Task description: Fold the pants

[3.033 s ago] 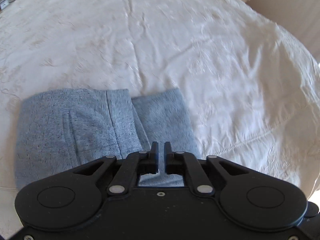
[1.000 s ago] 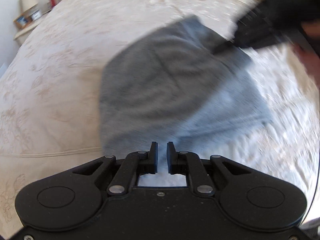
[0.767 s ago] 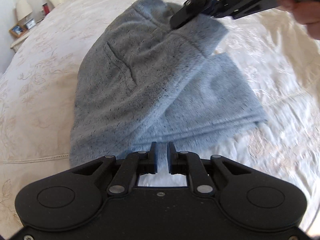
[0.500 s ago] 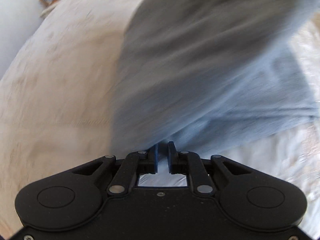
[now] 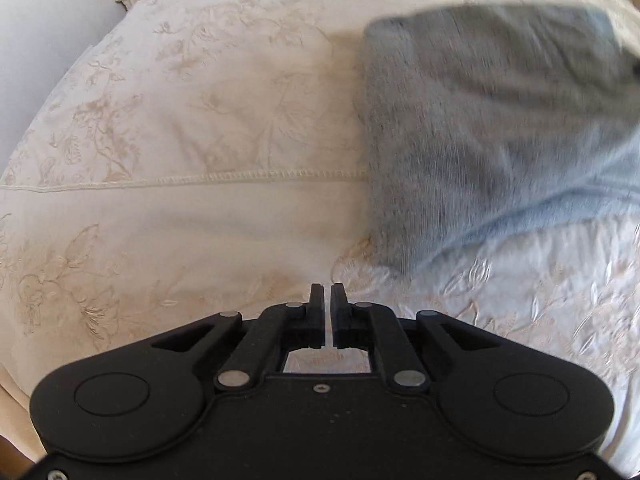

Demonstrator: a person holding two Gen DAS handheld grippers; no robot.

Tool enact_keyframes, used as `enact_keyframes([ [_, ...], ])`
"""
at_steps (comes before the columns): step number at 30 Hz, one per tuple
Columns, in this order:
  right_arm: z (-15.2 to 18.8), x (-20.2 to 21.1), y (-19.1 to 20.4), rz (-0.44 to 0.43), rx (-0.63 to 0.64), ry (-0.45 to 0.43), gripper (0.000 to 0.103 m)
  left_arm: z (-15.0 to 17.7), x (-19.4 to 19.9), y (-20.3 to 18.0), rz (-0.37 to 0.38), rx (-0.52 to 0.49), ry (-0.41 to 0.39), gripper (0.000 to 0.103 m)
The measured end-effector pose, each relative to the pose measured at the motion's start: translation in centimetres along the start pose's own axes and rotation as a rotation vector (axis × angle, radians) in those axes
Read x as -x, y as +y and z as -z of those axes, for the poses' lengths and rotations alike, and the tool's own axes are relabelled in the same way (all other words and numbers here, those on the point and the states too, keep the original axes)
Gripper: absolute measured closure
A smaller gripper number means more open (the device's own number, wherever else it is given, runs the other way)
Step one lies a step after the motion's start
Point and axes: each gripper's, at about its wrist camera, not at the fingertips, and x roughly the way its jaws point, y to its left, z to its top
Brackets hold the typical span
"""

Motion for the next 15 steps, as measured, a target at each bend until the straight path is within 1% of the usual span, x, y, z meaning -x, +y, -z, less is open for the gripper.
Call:
enact_keyframes([
  [2, 0.7, -0.7, -1.1, 0.019, -0.035, 0.014, 0.096, -1.0, 1.1, 0.6, 0.014, 0.038, -0.032, 0.089],
  [3, 1.1, -0.9, -1.5, 0.026, -0.052, 0.017, 0.096, -1.6, 1.0, 0.2, 0.018, 0.053, -0.049, 0.089],
  [6, 2.0, -1.0, -2.3, 0.036, -0.079, 0.013, 0.096, -4.1, 1.7, 0.6, 0.048, 0.075, -0.092, 0.089],
  [9, 2.3, -0.9, -2.7, 0.047, -0.09, -0.002, 0.097, -6.9, 1.4, 0.1, 0.09, 0.07, -0.115, 0.089],
  [11, 2.5, -0.8, -2.8, 0.064, -0.097, -0.014, 0.097, -8.7, 1.0, -1.3, 0.119, 0.056, -0.126, 0.089],
  [13, 2.6, -1.0, -2.9, 0.091, -0.097, -0.01, 0.097, -10.6, 0.3, -2.4, 0.146, 0.038, -0.131, 0.089],
  [15, 2.9, -2.1, -3.1, 0.121, -0.1, 0.006, 0.096, -12.6, -0.8, -3.6, 0.172, 0.029, -0.119, 0.089],
])
